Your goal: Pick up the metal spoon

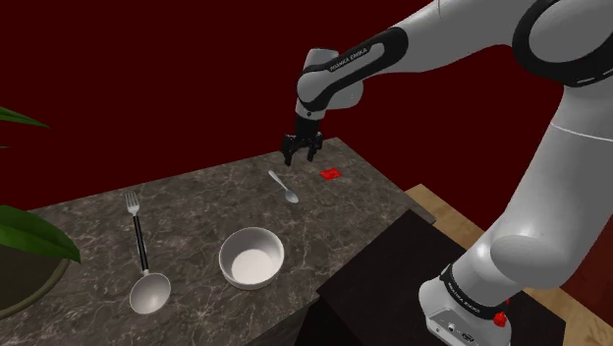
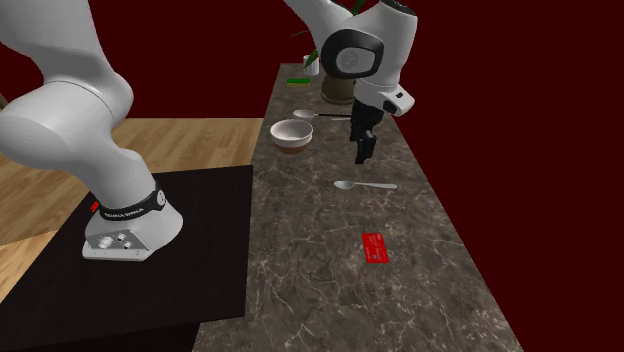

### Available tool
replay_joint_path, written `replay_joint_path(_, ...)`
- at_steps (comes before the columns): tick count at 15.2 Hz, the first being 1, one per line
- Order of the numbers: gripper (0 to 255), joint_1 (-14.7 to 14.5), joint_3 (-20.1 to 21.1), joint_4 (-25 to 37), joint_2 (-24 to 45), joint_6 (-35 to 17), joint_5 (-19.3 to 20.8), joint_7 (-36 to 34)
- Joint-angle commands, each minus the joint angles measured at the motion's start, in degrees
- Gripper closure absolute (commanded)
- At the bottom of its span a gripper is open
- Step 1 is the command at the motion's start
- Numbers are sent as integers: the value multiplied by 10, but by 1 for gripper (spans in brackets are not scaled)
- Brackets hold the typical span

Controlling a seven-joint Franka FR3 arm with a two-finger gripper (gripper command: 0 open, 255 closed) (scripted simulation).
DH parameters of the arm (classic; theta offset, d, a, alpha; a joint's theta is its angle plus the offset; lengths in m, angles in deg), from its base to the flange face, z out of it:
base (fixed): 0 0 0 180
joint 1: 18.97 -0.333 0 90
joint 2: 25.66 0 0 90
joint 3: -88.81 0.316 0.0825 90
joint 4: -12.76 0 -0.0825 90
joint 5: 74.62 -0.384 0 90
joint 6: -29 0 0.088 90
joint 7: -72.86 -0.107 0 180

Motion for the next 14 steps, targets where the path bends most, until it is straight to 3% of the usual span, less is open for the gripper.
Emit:
replay_joint_path(1,0,-2,-1,39,49,-4,2,-5)
replay_joint_path(8,0,-8,-6,170,203,-6,3,-19)
replay_joint_path(14,0,-9,-6,174,238,-36,3,-14)
